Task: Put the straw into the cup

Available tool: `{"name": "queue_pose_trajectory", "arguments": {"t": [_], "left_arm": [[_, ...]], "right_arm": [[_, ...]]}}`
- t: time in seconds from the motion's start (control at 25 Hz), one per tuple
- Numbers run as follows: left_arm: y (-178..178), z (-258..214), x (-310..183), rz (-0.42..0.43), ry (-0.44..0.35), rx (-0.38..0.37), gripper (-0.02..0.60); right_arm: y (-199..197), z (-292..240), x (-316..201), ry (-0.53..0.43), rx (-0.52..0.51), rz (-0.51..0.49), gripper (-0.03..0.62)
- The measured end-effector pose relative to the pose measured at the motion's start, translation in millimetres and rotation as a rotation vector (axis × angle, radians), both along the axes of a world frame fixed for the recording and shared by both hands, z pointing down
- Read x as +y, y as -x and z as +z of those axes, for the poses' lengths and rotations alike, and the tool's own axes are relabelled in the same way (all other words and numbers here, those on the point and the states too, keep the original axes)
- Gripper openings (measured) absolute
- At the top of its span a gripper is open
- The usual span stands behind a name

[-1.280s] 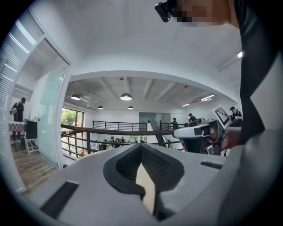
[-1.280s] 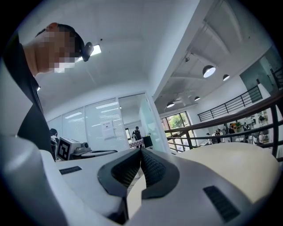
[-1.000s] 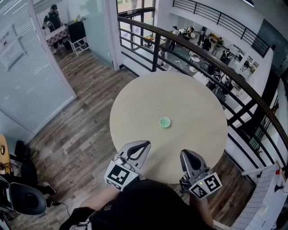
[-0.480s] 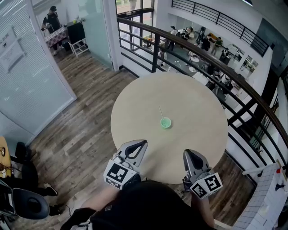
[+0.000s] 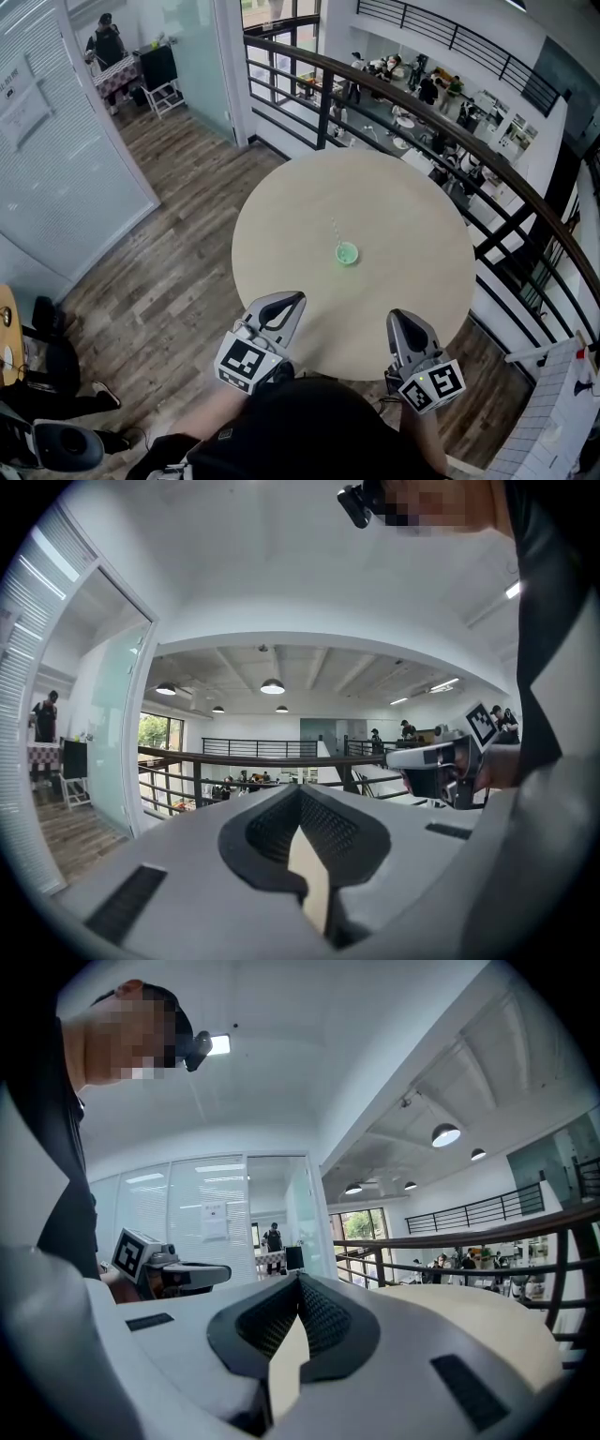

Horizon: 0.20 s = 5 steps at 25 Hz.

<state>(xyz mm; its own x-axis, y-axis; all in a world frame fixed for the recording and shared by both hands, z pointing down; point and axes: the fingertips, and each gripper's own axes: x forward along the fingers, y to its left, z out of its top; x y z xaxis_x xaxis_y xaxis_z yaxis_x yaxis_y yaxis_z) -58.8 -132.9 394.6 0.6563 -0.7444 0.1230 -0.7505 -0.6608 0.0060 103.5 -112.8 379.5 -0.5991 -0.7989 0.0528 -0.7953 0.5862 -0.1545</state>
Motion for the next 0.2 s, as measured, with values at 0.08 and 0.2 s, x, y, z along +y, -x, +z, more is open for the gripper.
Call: {"name": "queue_pose_trajectory", "arguments": {"t": [0.08, 0.2], "left_arm": [[-2.8, 0.0, 2.9, 0.006, 0.001, 0.002, 0.006], [-7.4, -2.6, 7.3, 0.019, -0.004, 0.003, 0.006]], "right_arm": [[-1.2, 0.5, 2.9, 0.001, -0.003, 0.001, 0.021], [-3.0, -1.7, 5.9, -0.004, -0.005, 0.001, 0.021]]}}
